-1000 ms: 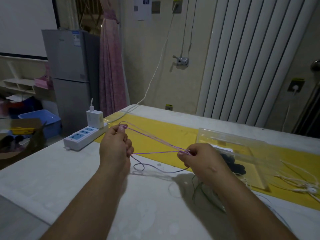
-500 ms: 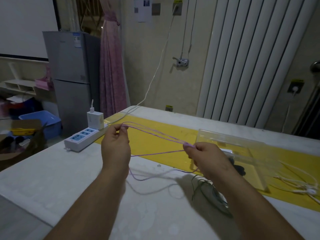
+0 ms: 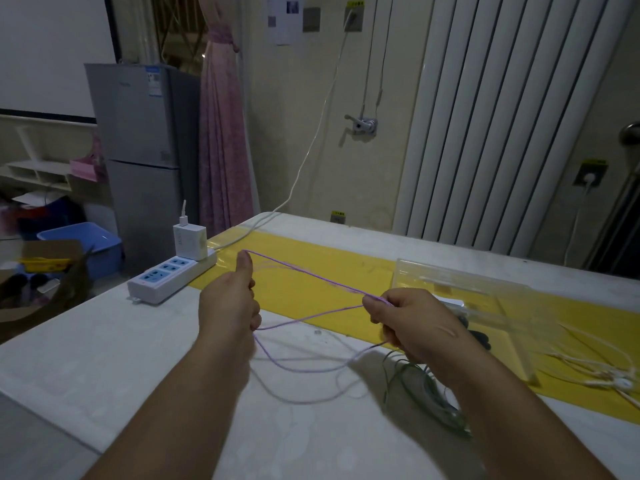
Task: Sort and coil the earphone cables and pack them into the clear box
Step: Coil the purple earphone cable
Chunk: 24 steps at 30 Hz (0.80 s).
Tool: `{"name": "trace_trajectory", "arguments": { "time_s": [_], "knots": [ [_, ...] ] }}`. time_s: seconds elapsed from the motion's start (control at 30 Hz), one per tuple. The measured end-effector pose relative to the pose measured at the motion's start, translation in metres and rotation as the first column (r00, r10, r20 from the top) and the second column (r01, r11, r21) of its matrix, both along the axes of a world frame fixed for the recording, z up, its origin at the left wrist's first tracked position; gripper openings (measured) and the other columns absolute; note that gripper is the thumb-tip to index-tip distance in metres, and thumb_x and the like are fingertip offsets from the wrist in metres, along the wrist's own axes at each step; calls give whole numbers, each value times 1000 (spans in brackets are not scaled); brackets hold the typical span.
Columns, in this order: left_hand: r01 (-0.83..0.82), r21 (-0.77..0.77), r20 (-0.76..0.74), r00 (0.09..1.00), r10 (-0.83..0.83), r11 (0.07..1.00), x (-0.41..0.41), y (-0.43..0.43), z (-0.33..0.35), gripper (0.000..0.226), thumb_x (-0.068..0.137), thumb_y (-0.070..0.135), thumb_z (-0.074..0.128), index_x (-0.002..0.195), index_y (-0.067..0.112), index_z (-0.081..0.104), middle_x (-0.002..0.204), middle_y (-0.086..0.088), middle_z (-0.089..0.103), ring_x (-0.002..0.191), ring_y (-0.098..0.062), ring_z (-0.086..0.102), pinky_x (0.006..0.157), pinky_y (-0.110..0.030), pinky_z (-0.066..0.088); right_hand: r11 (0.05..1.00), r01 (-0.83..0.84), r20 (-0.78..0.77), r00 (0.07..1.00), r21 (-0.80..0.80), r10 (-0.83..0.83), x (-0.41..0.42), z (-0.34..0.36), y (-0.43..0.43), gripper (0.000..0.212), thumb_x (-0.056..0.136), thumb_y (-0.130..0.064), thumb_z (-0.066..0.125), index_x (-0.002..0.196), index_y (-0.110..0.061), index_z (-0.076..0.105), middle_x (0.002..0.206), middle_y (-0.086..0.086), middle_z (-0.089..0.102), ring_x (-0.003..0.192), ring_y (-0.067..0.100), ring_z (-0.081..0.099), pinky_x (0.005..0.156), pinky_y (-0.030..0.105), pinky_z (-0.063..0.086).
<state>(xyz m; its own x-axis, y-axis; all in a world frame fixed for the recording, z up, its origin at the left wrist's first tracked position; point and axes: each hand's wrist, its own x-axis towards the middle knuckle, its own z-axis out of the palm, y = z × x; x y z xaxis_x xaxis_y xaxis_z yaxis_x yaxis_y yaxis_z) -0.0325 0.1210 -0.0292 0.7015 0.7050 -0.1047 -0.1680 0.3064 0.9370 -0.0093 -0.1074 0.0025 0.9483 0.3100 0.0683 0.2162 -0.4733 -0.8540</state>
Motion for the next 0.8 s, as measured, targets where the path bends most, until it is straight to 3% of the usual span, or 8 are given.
{"name": "trace_trajectory", "arguments": {
  "time_s": [0.13,0.23,0.37,0.47,0.57,0.63,0.73,0.8],
  "knots": [
    [93,-314,107,992,-62,945,0,5,2,38,94,34,56,64,17,41,44,7,20,32,-7,15,35,-15,12,998,43,13,999,34,-44,5,-2,-3,33,89,-41,64,70,-15,70,48,-11,48,32,2,33,41,18,26],
    [107,-461,228,974,1,881,0,5,6,44,95,42,53,63,18,36,41,6,22,32,-9,21,34,-14,20,999,39,60,997,11,-40,5,-3,-3,36,92,-38,61,70,-10,66,44,-12,46,31,3,33,37,14,25],
    [182,-594,328,944,29,783,-1,7,12,47,88,56,54,61,20,37,43,7,29,34,-6,30,34,-14,29,996,79,166,984,-45,-70,7,-6,-3,39,92,-41,58,70,-10,64,44,-10,43,41,6,35,49,25,27],
    [325,-559,458,888,-43,763,-6,8,12,38,93,47,50,69,17,49,46,8,23,36,-5,23,33,-15,21,995,86,208,975,-51,-74,7,-5,-3,38,91,-43,59,70,-12,64,49,-6,50,43,9,38,52,26,31],
    [362,-486,530,846,-60,795,-9,3,15,14,98,20,48,99,11,59,54,6,35,41,-5,32,38,-15,29,996,59,204,978,-64,-44,2,-5,2,37,90,-46,59,69,-15,64,53,-1,61,47,9,47,55,28,38],
    [365,-447,530,844,-87,817,-8,1,15,15,98,20,49,110,17,58,63,6,43,43,-6,38,39,-16,34,993,51,237,971,-105,-25,0,-8,7,39,88,-48,60,66,-16,62,54,-3,55,54,15,50,58,30,40],
    [377,-396,518,845,-136,837,-5,1,13,10,99,30,49,103,29,58,59,8,42,41,-6,30,36,-17,28,992,53,267,963,-114,-21,-1,-10,10,46,87,-53,60,67,-11,61,56,-2,47,57,18,46,58,31,36],
    [353,-404,482,866,-132,844,-3,4,10,12,99,31,48,98,26,59,54,8,33,38,-5,24,33,-17,22,995,55,252,967,-81,-33,-1,-7,10,62,83,-64,56,67,-4,57,58,3,46,56,19,42,59,31,34]
  ]
}}
